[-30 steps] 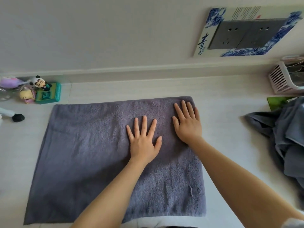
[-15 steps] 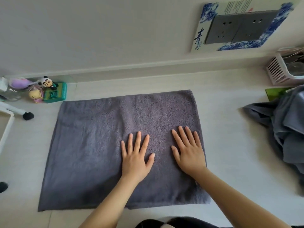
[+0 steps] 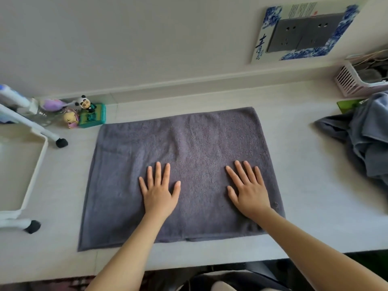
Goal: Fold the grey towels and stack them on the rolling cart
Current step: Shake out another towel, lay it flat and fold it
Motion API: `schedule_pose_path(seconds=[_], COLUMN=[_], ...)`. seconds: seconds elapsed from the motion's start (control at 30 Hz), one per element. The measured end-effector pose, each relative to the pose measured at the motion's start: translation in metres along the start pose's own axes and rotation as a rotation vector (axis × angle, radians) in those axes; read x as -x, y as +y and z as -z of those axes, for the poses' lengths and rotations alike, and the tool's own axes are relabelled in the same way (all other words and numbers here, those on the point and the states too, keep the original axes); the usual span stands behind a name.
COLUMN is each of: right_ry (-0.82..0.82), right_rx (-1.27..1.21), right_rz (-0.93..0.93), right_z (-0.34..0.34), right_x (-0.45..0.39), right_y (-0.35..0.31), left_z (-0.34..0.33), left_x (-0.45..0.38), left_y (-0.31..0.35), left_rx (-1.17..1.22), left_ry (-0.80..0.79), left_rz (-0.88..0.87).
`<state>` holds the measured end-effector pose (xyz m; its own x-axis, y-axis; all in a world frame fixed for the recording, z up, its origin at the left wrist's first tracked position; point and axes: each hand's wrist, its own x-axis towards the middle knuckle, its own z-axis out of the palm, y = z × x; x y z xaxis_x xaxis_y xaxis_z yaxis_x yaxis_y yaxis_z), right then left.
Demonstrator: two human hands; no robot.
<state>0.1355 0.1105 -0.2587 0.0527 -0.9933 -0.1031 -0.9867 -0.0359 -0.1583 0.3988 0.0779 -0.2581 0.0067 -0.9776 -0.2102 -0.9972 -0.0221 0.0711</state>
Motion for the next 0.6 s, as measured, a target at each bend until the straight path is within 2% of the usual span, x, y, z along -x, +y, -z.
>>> schedule_pose_path(seconds=[0.07,0.2,0.47,0.6], right_ry=[0.024,-0.004,-0.057,-0.038], right_rx=[-0.039,-0.079,0.036,0.015], right_rz=[-0.076,0.050,-0.051,-0.088], right_z=[0.004,-0.008,-0.018,-0.013], right_x=[0.002,0.027,0.040,0.050], right_y=[-0.024,-0.082,-0.088,-0.124], left_z=[0.004,-0.004,-0.004,0.003], left_x=[0.006,0.030,0.057,0.060], left_y=[0.005,-0.001,-0.118,-0.127], left_rx=[0.023,0.013,0.025,0.039], left_ry=[-0.017,-0.015,-0.001,-0.074], left_rz=[-0.035,-0.125,0.148,0.187])
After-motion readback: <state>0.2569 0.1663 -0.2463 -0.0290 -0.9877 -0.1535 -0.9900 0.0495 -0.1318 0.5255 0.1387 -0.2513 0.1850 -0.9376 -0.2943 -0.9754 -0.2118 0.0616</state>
